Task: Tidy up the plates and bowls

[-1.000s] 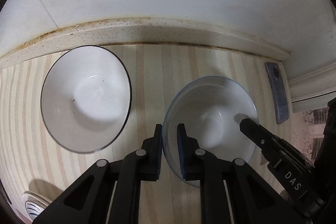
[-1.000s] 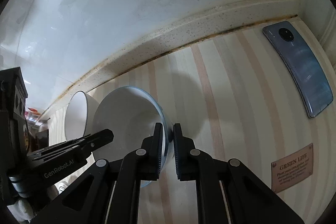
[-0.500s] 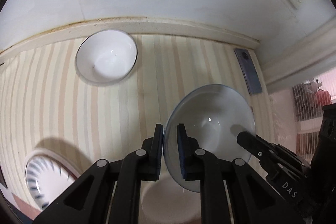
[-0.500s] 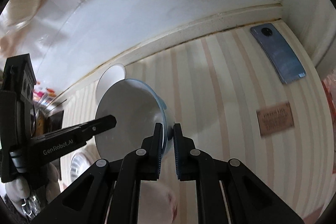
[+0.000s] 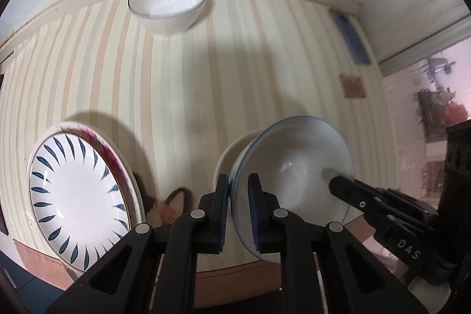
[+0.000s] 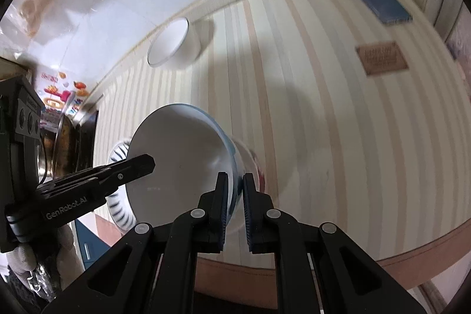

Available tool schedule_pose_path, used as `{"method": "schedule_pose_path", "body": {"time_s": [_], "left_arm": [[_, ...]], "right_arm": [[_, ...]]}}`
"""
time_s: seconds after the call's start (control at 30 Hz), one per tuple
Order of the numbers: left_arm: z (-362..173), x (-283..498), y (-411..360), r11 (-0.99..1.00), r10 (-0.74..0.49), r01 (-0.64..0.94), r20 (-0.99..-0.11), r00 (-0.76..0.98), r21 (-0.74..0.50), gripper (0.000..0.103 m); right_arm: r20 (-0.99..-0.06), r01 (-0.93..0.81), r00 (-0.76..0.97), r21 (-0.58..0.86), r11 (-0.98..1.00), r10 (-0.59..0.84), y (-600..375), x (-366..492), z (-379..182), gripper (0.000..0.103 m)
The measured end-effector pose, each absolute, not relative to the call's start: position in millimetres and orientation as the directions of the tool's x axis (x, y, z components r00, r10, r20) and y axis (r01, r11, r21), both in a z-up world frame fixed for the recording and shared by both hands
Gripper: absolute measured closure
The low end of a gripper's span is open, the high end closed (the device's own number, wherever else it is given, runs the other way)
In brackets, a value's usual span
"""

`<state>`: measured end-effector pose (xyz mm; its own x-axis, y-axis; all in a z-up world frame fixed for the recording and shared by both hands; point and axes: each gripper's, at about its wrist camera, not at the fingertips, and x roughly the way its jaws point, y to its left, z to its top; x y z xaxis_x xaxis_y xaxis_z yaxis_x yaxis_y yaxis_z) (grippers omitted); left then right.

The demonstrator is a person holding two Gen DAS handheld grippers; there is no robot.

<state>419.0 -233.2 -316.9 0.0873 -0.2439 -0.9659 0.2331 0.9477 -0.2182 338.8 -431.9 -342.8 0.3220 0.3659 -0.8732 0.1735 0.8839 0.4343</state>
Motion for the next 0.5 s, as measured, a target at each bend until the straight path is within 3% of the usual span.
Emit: {"method": "schedule_pose_path", "body": {"time_s": [0.5], "left_arm": [[-342.3,418.4,-239.9,0.96,-0.182,0.226,-0.981,0.062,-0.164,0.092]], "right_arm": [[-0.899,0.155,0.281,0.387,0.909,0.335,-421.4,344.9,-362.8,0.091]]}}
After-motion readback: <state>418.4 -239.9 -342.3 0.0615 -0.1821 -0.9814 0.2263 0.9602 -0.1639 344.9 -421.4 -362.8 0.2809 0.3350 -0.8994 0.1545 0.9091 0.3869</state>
